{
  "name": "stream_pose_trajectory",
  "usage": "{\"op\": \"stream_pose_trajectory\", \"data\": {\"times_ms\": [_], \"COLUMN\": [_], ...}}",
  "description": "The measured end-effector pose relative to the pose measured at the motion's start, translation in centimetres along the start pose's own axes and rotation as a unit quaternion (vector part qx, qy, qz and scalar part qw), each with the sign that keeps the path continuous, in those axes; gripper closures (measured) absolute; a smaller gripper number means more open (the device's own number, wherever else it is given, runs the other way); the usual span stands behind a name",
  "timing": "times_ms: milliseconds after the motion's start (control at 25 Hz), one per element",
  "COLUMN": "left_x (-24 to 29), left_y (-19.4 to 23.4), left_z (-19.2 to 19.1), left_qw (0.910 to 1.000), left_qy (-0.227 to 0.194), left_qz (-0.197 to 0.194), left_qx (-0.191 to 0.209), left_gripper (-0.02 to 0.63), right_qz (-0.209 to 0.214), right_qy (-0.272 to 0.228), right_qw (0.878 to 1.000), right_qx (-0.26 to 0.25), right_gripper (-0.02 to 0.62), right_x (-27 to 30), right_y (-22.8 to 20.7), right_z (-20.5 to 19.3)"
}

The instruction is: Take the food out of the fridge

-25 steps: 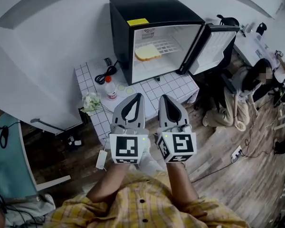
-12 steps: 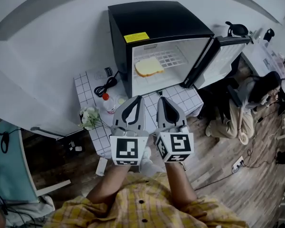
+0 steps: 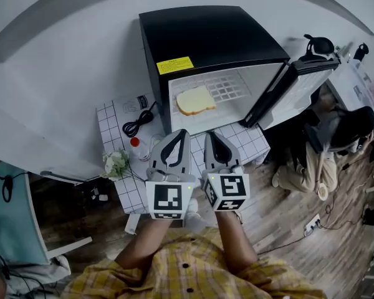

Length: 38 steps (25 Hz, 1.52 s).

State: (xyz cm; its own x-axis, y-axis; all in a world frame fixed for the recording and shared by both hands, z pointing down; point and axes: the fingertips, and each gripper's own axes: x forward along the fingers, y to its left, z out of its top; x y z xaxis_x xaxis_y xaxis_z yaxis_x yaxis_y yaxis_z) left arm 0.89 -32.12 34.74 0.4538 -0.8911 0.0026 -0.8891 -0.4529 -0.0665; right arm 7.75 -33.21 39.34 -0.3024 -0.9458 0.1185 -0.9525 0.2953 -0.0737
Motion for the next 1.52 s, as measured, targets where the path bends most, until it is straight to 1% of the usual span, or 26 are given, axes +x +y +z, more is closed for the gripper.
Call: {"op": "stream_pose_trajectory", "data": {"times_ms": [120, 360, 440, 480, 520, 600, 720, 800, 880, 1000, 1120, 1160, 1240, 1320, 1520], "left_x": [1.1, 2.6, 2.9, 3.0, 3.1, 3.3, 3.7, 3.9, 4.2, 4.6, 4.9, 4.9, 4.9, 5.1, 5.5], "left_y": [0.0, 0.6, 0.9, 1.0, 1.1, 1.2, 1.4, 1.4, 1.4, 1.4, 1.5, 1.6, 1.8, 2.0, 2.3], "left_z": [-0.2, -0.6, -0.8, -0.9, -1.0, -1.1, -1.3, -1.5, -1.6, -1.7, -1.8, -1.9, -2.0, -2.1, -2.2], "left_qw": [1.0000, 0.9998, 0.9997, 0.9996, 0.9995, 0.9994, 0.9992, 0.9991, 0.9989, 0.9989, 0.9987, 0.9986, 0.9985, 0.9984, 0.9981], "left_qy": [0.002, 0.010, 0.013, 0.015, 0.017, 0.019, 0.022, 0.025, 0.028, 0.030, 0.032, 0.032, 0.033, 0.035, 0.037], "left_qz": [0.003, 0.015, 0.020, 0.022, 0.023, 0.026, 0.030, 0.032, 0.033, 0.033, 0.035, 0.037, 0.040, 0.042, 0.045], "left_qx": [0.002, 0.006, 0.010, 0.012, 0.013, 0.013, 0.014, 0.014, 0.015, 0.016, 0.018, 0.017, 0.016, 0.017, 0.018], "left_gripper": [0.598, 0.599, 0.599, 0.598, 0.600, 0.599, 0.599, 0.600, 0.599, 0.600, 0.599, 0.600, 0.600, 0.599, 0.600], "right_qz": [0.015, 0.042, 0.054, 0.062, 0.071, 0.093, 0.132, 0.145, 0.138, 0.123, 0.119, 0.118, 0.116, 0.113, 0.100], "right_qy": [-0.001, -0.001, -0.008, -0.011, -0.014, -0.023, -0.038, -0.040, -0.032, -0.024, -0.027, -0.032, -0.042, -0.049, -0.045], "right_qw": [0.999, 0.994, 0.988, 0.982, 0.974, 0.951, 0.906, 0.880, 0.856, 0.813, 0.765, 0.753, 0.739, 0.730, 0.725], "right_qx": [0.037, 0.102, 0.146, 0.178, 0.214, 0.295, 0.400, 0.451, 0.497, 0.568, 0.632, 0.646, 0.662, 0.673, 0.680], "right_gripper": [0.588, 0.587, 0.587, 0.586, 0.583, 0.584, 0.578, 0.528, 0.528, 0.528, 0.523, 0.510, 0.489, 0.449, 0.417], "right_x": [1.1, 3.1, 3.7, 3.9, 4.1, 4.5, 5.1, 5.6, 6.0, 6.4, 7.1, 7.2, 7.4, 7.8, 8.8], "right_y": [-0.7, -2.0, -2.5, -2.8, -3.0, -3.2, -3.2, -3.5, -4.1, -4.9, -5.2, -5.3, -5.6, -6.1, -6.9], "right_z": [-0.5, -1.1, -1.3, -1.6, -1.8, -2.1, -1.9, -2.3, -3.6, -5.7, -7.0, -7.2, -7.3, -7.3, -8.4]}}
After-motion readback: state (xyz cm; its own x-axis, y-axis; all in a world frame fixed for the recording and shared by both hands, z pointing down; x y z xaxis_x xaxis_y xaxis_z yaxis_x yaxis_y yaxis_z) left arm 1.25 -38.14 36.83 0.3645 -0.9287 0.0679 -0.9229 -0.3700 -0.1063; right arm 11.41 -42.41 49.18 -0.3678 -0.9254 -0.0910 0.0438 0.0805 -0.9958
